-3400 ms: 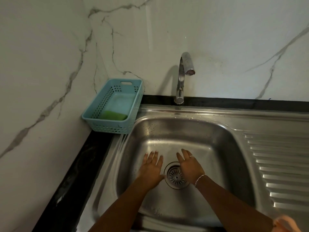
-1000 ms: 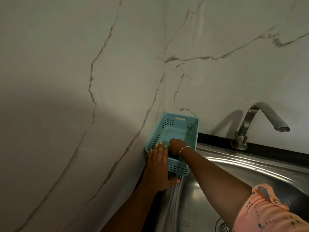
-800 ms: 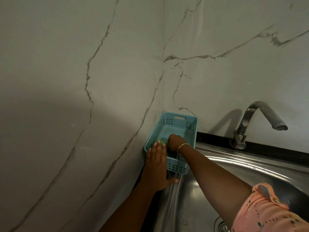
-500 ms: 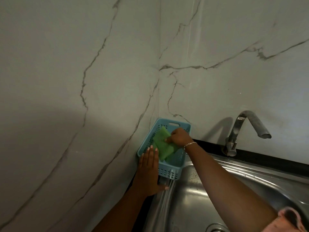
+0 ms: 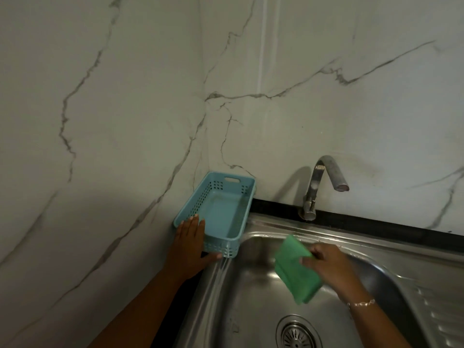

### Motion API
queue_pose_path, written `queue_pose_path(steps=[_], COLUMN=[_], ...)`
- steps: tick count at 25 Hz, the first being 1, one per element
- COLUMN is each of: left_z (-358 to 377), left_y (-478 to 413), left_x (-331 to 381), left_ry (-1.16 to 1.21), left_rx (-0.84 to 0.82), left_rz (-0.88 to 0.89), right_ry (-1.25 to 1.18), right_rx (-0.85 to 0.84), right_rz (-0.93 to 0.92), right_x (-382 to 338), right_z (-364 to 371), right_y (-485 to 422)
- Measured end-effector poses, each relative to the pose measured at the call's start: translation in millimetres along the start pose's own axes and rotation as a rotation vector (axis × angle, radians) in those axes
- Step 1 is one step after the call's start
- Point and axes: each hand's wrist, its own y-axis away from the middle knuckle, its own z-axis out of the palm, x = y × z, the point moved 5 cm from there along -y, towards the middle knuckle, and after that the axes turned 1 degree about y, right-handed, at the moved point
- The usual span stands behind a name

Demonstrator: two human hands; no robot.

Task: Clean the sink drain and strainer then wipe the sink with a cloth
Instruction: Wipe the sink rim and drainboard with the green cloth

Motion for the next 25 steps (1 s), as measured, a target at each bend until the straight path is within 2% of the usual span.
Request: queue_pose_path(steps=[4, 6, 10, 15, 21, 25], left_z=[-10.1, -16.6, -40.6, -93.7, -107.5, -107.4], left_y=[-4.2, -8.9, -25.3, -74.6, -108.7, -114.2], left_x=[31.0, 37.3, 34.4, 38.0, 39.2, 34.7], left_ry=[0.060, 0.111, 0.215, 0.249, 0.519, 0.532], left_rx=[0.283, 0.330, 0.299, 0.264, 0.172, 0.155], left_rz=[0.290, 0.298, 0.196, 0.222, 0.159, 0.147], right_ry=[-0.084, -0.155, -0.089, 0.100, -0.062, -0.028], right_rx=[-0.054, -0.066, -0.124, -0.268, -0.354, -0.372], right_rz=[0.134, 0.173, 0.117, -0.036, 0.000, 0.005], right_x=[49.6, 56.2, 47.9, 17.3, -23.3, -29.9], right_z=[12.5, 20.9, 37.9, 58.7, 83.7, 100.4], right_y=[8.3, 5.4, -15.8, -62.4, -127.5, -170.2])
